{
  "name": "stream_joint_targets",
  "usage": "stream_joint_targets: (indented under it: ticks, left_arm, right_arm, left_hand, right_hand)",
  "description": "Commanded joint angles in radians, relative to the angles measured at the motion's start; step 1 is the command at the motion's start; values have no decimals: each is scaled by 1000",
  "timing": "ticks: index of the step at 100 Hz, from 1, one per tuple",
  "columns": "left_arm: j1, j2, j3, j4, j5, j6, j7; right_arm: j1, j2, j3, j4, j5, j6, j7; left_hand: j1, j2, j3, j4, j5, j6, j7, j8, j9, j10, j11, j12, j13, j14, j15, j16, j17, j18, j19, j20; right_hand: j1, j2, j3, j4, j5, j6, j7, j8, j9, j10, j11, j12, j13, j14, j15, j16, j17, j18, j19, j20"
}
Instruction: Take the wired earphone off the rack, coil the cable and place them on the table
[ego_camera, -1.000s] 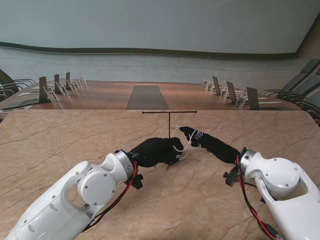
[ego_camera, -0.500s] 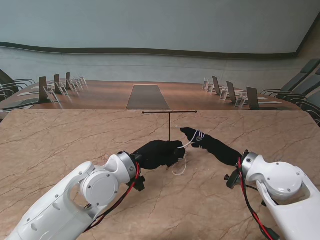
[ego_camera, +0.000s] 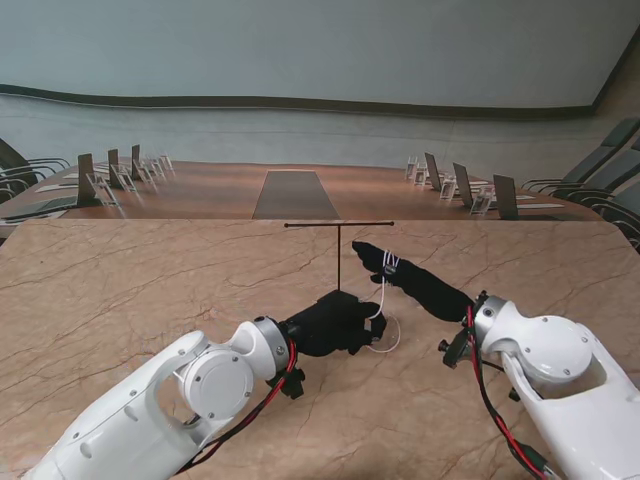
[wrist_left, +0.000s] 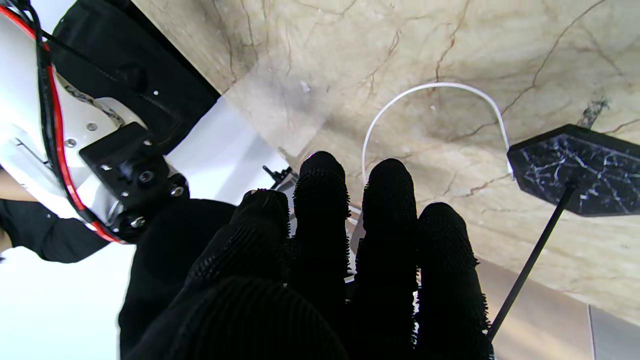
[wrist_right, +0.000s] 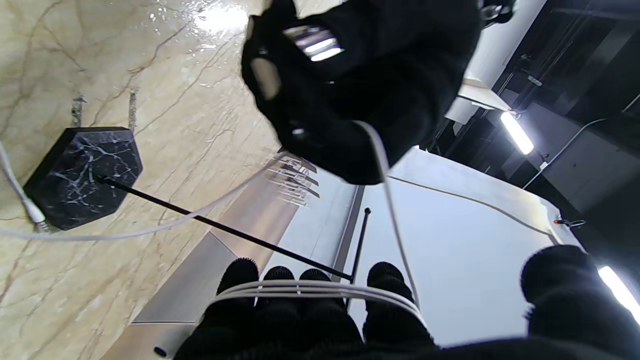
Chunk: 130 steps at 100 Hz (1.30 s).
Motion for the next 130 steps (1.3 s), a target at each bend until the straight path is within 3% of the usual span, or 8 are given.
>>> stream_joint_targets:
  ticks: [1,11,23,34,49,67,79,130]
  left_arm:
    - [-2,-12,9,22,-1,4,8]
    - [-18,-20,24,46,-16,11,21]
    - [-38,-24,40,67,-21,26,23]
    - [-51,-29,50,84,-32,33,28]
    - [-80,-34,68,110,-46,39,26]
    - [-111,-42,81,140,-58,38,27]
    - [-120,-50,83,163,-66,39,43]
    - [-147,-66,80,224,-87,55,69]
  right_arm:
    - [-4,-1,2,-29,4,-12,6]
    - [-12,1,5,-47,10,-34,10]
    - [-18,2,-1,-63,18,-64,8]
    - [-19,9,-4,-76,14,-73,25]
    - [-6,9,-18,-72,40,-77,39]
    - [7,10,-34,-76,54,-85,51]
    - [5,14,-34,-93,62,-91,66]
    - [-11,26,-41,-143,104,-134,111]
  left_hand:
    - [69,-5,13,-20,3,-20,78,30,1,-23,51,13,-9,-2,35,20,-16,8,47,19]
    - [69,0,13,-18,-4,-23,78,35,-6,-20,55,19,-16,1,45,29,-21,3,50,29]
    - [69,19,2,-10,-17,-43,79,45,-21,-19,61,32,-13,18,102,70,2,5,101,96]
    - [69,25,-4,-9,-20,-52,79,50,-24,-8,68,41,-6,23,133,91,17,4,119,139]
    - [69,33,-14,-5,-24,-60,75,55,-20,-22,82,54,37,71,266,172,144,20,261,311]
    - [69,35,-18,-6,-27,-64,72,58,-21,-22,82,52,61,70,322,207,292,-19,394,416]
    - [69,35,-16,-5,-29,-60,72,59,-28,7,81,52,50,70,310,207,289,-44,400,411]
    - [69,33,-11,-4,-28,-58,77,59,-29,-2,87,57,45,63,298,206,265,-35,369,399]
  right_hand:
    - [-12,2,0,-26,18,-10,0,-11,-18,-34,-5,0,-22,-48,-10,-4,-2,-45,-18,6]
    - [-8,0,1,-26,17,-5,9,0,-12,-33,3,6,-18,-47,-6,2,2,-44,-15,7]
    - [10,-4,-6,-23,4,5,20,134,0,-29,24,22,-11,-42,13,8,9,-42,-3,-2]
    - [11,-1,-6,-22,3,4,22,150,3,-27,30,20,-10,-40,18,8,12,-41,-1,-4]
    - [18,-7,-4,-22,6,9,31,172,5,-25,41,18,-8,-37,28,7,15,-38,5,-8]
    - [22,-5,-6,-22,3,3,37,195,6,-20,54,18,-6,-31,37,5,18,-34,12,-12]
    - [23,-5,-7,-22,3,2,38,206,6,-14,62,20,-5,-26,43,4,19,-30,16,-15]
    - [35,-2,-13,-20,2,-3,43,241,10,0,92,28,1,-12,69,0,24,-20,39,-34]
